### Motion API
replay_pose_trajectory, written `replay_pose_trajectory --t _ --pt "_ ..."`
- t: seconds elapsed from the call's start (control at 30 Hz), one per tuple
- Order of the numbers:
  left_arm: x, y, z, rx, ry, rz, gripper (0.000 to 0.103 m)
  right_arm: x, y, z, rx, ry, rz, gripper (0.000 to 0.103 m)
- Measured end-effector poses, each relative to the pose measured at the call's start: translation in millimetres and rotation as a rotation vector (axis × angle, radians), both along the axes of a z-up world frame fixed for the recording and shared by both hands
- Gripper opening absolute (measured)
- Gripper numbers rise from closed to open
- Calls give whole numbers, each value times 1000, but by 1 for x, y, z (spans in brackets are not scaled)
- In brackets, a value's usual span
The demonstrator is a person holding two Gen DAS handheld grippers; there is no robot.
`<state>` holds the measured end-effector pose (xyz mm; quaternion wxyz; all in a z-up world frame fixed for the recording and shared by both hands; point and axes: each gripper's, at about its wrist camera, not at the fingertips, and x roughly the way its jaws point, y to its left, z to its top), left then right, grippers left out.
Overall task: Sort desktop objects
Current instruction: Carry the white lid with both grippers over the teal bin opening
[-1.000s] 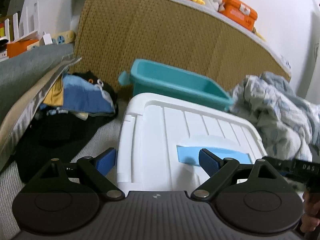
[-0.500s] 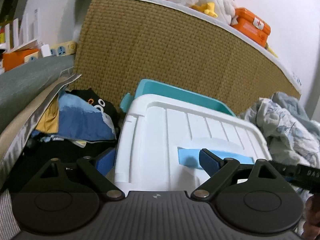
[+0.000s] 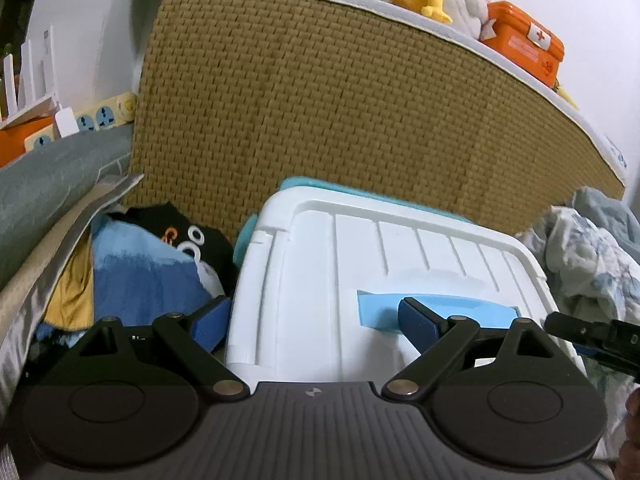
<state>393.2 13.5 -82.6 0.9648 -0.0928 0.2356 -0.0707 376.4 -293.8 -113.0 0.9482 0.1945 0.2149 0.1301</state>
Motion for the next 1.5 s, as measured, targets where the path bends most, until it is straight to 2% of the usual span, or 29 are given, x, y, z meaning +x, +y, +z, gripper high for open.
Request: replay_pose_trajectory --t 0.13,0.6,1.17,1.4,1.5 --pt "20 -5 -1 2 37 -4 92 13 3 2 -41 8 -9 44" --pt "72 -8 11 39 93 -33 92 58 -2 5 -37 35 -11 45" --pt "118 -12 12 43 110 -39 93 100 -2 10 -57 39 -24 46" --pt "125 -14 12 46 104 -51 95 106 2 10 -81 31 -20 55" --pt "126 -14 11 46 98 -55 95 108 4 10 -90 29 -15 56"
